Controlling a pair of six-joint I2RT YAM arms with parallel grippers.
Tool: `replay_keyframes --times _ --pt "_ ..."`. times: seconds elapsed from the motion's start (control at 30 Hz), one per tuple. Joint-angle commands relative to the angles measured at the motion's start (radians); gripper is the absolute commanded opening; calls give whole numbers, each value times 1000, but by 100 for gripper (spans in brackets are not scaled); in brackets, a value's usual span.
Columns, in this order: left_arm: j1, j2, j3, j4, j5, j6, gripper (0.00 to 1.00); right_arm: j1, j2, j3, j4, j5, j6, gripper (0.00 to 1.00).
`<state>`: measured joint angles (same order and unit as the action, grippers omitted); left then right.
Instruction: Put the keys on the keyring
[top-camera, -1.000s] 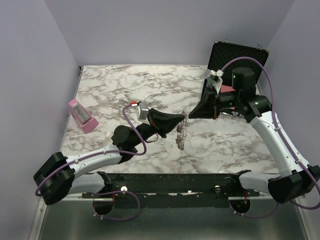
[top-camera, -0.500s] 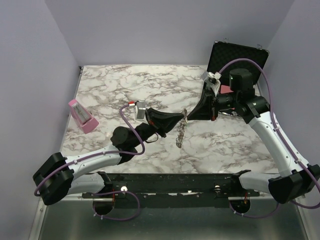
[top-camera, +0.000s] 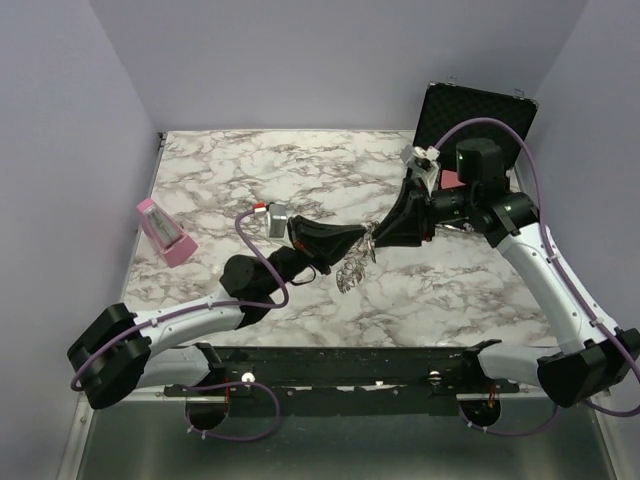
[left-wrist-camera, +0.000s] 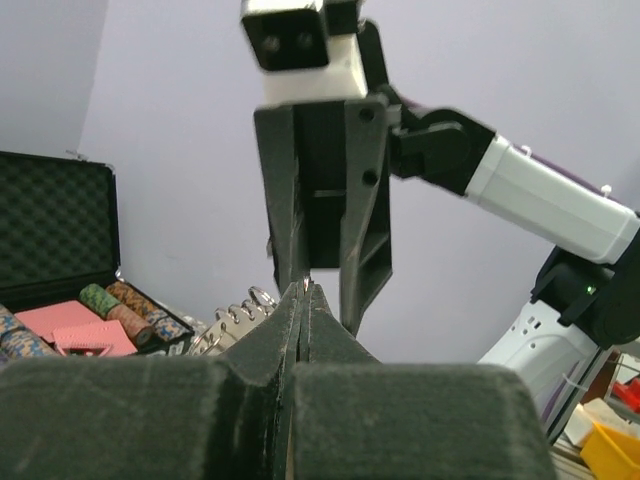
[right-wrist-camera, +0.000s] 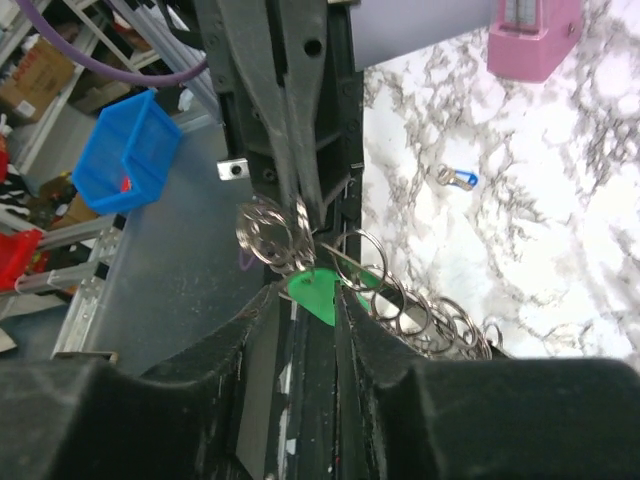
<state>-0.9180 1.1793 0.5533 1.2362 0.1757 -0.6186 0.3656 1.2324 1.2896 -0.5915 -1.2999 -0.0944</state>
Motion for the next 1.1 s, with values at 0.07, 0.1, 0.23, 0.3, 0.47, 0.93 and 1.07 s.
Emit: replay_keyframes --times 0.07,0.1,0.23,0.3,0.47,0.93,1.07 --pt "-1 -58 -46 11 51 31 0 -10 4 128 -140 -16 -125 42" --pt "1 -61 -46 -3 60 36 0 -10 9 129 -142 -30 -128 42" --pt "1 -53 -49 8 82 33 0 -8 22 99 -107 -71 -96 42" --pt "-1 -46 -46 19 88 25 0 -5 24 76 -79 -76 -68 42" --pt "1 -23 -26 31 93 11 0 9 22 45 -41 -68 -36 42" --pt "-1 3 -27 80 61 -20 0 45 27 30 -34 -16 -39 35" --pt "-1 -4 -33 86 51 -20 0 47 22 25 -34 -9 -42 32"
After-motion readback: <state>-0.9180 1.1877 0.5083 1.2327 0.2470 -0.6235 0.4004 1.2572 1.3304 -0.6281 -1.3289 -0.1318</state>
